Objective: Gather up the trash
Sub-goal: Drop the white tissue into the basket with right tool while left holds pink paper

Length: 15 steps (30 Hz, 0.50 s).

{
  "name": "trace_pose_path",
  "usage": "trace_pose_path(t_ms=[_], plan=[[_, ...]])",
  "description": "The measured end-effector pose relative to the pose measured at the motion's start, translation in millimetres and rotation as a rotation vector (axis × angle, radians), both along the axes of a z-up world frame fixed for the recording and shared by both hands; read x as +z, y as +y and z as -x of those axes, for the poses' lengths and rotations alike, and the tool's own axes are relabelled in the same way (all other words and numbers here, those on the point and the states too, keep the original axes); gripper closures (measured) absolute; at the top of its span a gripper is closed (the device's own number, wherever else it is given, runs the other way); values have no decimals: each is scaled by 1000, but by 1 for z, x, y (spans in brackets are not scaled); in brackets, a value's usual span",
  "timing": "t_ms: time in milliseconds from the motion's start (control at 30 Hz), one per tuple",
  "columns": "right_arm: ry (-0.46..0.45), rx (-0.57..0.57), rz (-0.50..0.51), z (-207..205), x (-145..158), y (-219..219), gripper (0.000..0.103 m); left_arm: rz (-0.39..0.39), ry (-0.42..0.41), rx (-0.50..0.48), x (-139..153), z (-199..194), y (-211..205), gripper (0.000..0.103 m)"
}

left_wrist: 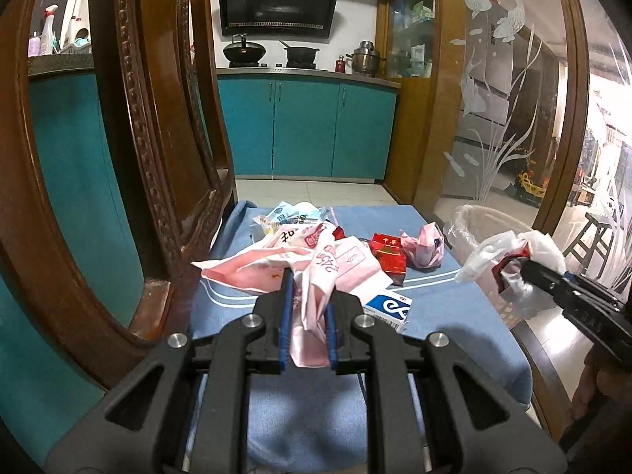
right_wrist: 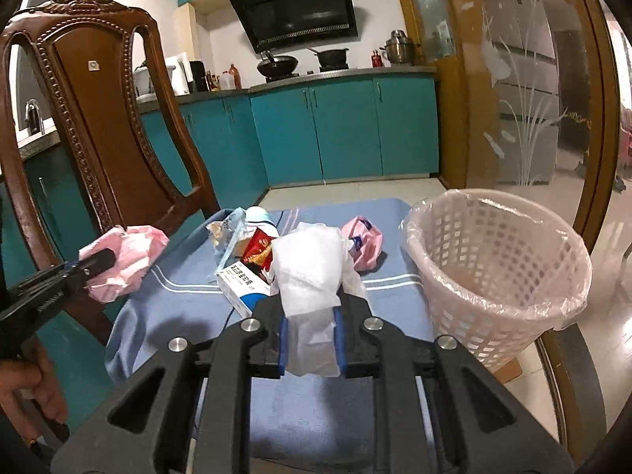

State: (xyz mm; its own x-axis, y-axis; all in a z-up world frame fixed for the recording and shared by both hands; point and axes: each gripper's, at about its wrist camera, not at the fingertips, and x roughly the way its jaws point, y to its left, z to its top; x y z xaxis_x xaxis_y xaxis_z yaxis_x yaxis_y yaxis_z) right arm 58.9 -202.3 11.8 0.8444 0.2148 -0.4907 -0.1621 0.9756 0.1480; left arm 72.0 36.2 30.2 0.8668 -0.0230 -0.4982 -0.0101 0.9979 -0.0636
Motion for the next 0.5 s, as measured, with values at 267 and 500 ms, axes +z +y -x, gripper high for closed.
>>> trace_pose_path(t_ms=[267, 500], plan=[[3, 1, 5, -6, -2, -2, 84, -9, 11, -7, -1, -2, -2, 88], [7, 1, 3, -7, -1, -3, 84, -15, 20, -8, -3, -4, -1, 88]])
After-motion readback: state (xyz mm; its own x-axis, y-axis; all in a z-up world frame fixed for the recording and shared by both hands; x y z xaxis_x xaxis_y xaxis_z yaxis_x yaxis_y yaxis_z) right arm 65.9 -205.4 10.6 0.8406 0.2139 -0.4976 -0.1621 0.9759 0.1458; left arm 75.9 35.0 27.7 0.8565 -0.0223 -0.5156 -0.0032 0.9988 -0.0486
